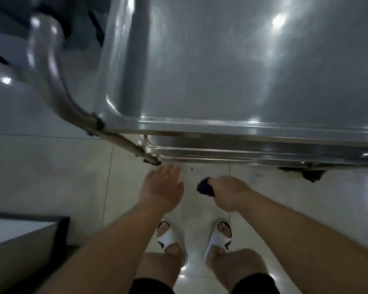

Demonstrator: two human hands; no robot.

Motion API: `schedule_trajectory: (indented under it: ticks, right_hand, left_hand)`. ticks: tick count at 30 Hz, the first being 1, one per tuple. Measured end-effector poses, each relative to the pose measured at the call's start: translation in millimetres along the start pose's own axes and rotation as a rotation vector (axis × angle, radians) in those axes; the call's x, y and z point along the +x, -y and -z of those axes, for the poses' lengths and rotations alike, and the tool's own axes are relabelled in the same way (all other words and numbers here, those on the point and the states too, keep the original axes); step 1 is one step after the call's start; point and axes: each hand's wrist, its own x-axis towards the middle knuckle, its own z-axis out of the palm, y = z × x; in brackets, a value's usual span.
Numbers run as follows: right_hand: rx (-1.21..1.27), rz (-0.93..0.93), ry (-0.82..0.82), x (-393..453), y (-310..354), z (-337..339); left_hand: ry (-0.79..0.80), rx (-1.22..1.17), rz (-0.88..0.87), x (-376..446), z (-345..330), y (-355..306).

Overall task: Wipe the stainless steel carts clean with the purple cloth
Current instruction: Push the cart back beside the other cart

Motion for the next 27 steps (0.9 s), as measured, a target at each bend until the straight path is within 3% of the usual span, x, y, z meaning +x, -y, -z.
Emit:
schedule_trajectory:
  ticks: [3, 9, 16, 21, 27]
  right_hand:
    - [0.013, 0.002, 0.214, -65.0, 18.2, 11.6]
    - [-0.067, -0.045, 0.027, -164.4, 88.4, 49.1]
    - [-0.258, 0.08, -0.009, -211.4, 200.6, 101.7]
    - [-0.387, 0.234, -0.042, -202.1, 299.0, 136.7]
    - [-0.368, 0.255, -0.153, -159.4, 434.3, 179.8]
  left_hand:
    - [0.093, 0.005, -0.015, -71.3, 29.6, -14.1]
    - [0.158, -0.117, 0.19, -178.0, 120.1, -17.1]
    - [0.021, -0.187, 0.292, -246.2, 197.3, 24.2]
    - [0.014, -0.19, 0.307, -254.0, 232.4, 109.0]
    - [-0.059, -0.144, 0.292, -258.6, 293.7, 253.4]
